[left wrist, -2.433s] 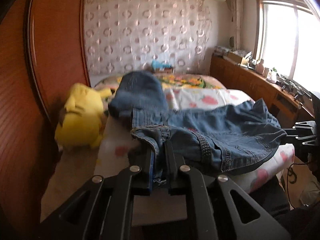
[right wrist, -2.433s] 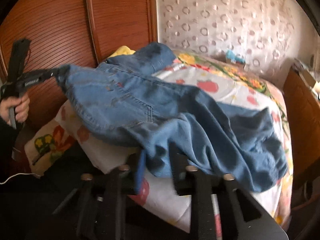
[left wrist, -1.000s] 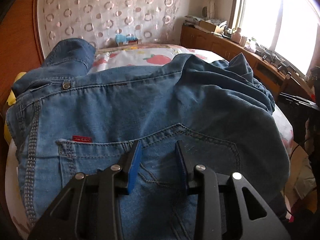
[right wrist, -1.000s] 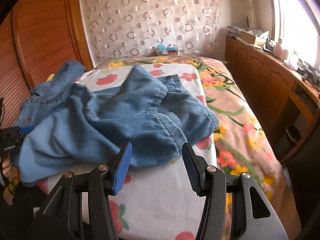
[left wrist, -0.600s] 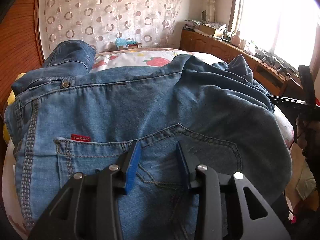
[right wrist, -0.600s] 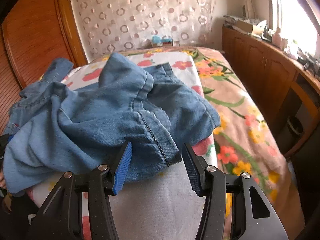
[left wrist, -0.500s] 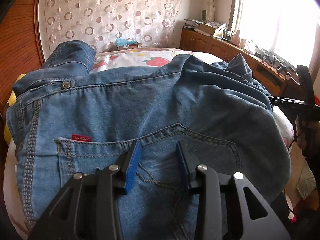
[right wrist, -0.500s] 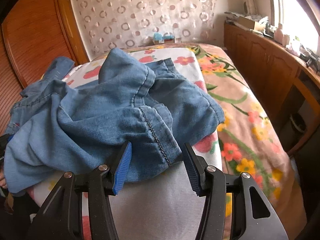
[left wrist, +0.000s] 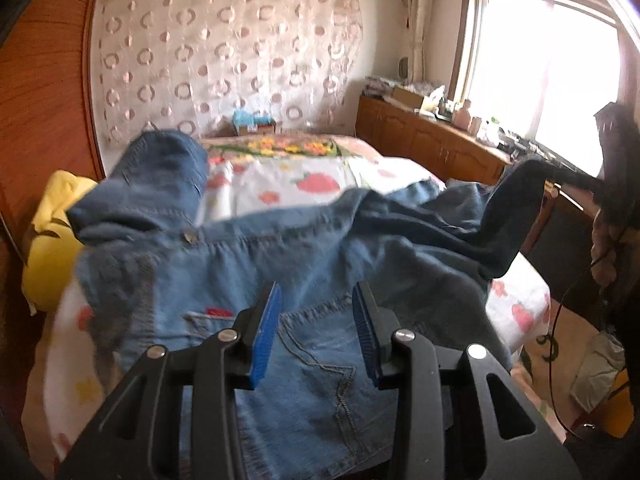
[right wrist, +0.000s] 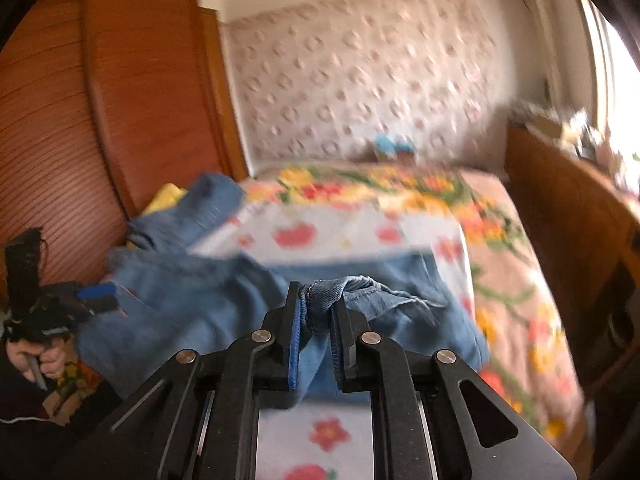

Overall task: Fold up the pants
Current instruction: 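Grasp the jeans leg hem with the right tool and lift it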

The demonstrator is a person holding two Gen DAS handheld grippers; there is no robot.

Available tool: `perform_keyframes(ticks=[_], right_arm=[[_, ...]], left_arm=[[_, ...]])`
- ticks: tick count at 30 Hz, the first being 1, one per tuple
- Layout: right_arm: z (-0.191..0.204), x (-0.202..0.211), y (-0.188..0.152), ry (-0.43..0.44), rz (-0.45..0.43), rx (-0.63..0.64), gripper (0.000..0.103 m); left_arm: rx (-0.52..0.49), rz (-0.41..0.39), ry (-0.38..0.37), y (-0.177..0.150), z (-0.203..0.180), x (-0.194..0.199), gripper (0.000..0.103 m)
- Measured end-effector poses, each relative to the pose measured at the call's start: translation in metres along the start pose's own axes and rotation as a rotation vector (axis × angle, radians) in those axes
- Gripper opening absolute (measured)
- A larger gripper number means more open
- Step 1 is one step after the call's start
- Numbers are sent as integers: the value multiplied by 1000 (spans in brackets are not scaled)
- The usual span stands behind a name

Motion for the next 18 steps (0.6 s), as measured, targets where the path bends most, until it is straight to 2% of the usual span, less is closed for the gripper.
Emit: perform_keyframes(ticks=[5, 9, 13, 16, 17, 18], right_arm=[[67, 12, 66, 68, -66, 106, 10], [119, 9, 104, 128, -95, 170, 9], [169, -3, 124, 196, -99, 212, 10], [210, -15, 129, 283, -74, 231, 10], [219, -18, 128, 298, -74, 240, 17], [226, -20, 127, 296, -74, 252, 32]], left_arm=[[16, -46, 44, 14, 17, 26, 35], [26, -83, 79, 23, 32, 48, 35], [43, -119, 119, 27, 52, 69, 35], [57, -135, 140, 27, 65, 80, 36], [64, -137, 146, 27, 69, 82, 35], [69, -138, 148, 26, 73, 84, 35]])
Point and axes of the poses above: each gripper's, at about its wrist camera, not at the fingertips, and x roughly against the way its jaws point, z to its left, y to its top, the point moved 10 cm from there along -x, roughly the way its jaws point
